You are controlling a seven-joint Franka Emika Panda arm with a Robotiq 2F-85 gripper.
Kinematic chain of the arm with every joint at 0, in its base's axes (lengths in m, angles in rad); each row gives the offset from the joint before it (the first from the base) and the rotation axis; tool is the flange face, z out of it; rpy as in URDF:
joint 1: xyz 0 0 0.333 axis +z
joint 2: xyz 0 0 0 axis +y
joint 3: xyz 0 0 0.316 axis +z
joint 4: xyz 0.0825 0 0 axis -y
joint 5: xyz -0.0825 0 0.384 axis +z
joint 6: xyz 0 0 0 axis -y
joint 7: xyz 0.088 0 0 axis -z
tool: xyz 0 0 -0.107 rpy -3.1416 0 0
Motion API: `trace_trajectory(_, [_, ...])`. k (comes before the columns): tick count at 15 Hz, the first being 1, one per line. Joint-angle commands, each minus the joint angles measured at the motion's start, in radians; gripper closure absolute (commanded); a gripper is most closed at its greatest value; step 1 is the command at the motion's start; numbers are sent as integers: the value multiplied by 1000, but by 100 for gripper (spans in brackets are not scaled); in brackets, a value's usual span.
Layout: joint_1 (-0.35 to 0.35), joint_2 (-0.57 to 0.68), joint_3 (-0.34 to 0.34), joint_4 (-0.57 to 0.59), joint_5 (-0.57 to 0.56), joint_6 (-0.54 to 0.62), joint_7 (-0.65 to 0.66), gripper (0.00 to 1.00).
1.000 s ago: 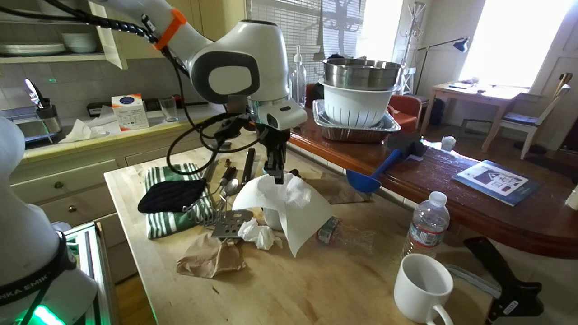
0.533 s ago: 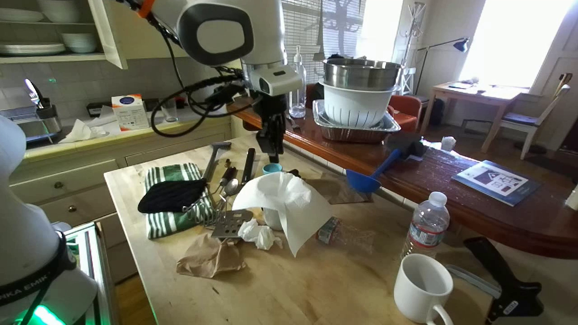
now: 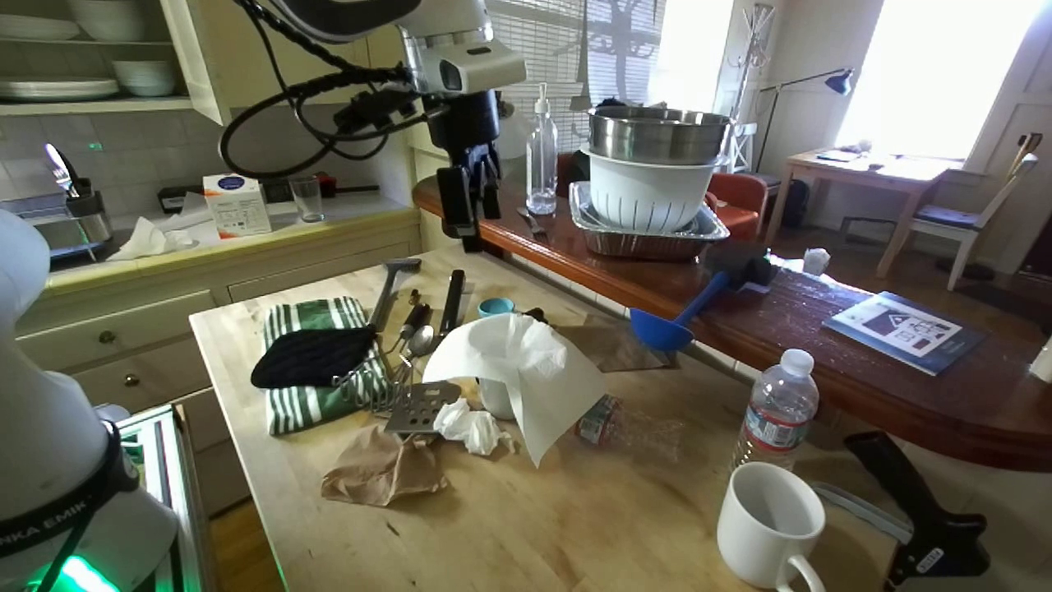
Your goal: Put the paper towel in the cup
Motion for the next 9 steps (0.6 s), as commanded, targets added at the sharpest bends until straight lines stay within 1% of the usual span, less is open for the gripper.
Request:
trace_trajectory(1, [-14,-31,-12,18,-26,-76,-127,0])
trace_trajectory(2, [-21,-19,12,5,-7,-24,-55,0])
trace_trajectory(4, [-26,-26,5,11,-7,-43,-103,0])
trace_trajectory(9, [-27,-26,2,12,-8,-45,-120,0])
